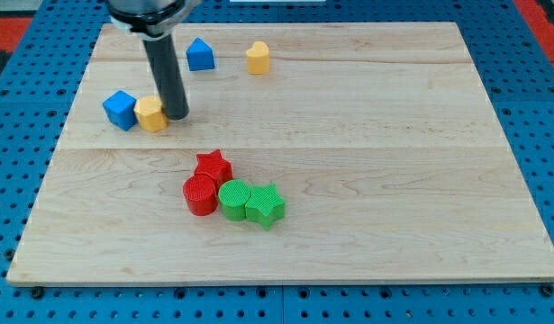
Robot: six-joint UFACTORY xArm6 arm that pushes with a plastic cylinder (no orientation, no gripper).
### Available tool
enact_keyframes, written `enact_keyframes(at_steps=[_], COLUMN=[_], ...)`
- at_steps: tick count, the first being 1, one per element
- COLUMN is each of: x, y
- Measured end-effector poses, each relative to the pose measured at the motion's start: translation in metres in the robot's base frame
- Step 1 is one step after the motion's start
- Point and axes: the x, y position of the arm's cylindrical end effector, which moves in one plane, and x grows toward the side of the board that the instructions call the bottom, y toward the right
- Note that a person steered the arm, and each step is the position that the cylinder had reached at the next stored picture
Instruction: Move the yellow heart above the yellow hexagon
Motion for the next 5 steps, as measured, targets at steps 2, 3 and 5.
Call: enact_keyframes(at_steps=[2, 3, 5], x=[-0.058, -0.129, -0.11], y=[0.113, 0.215, 0.059])
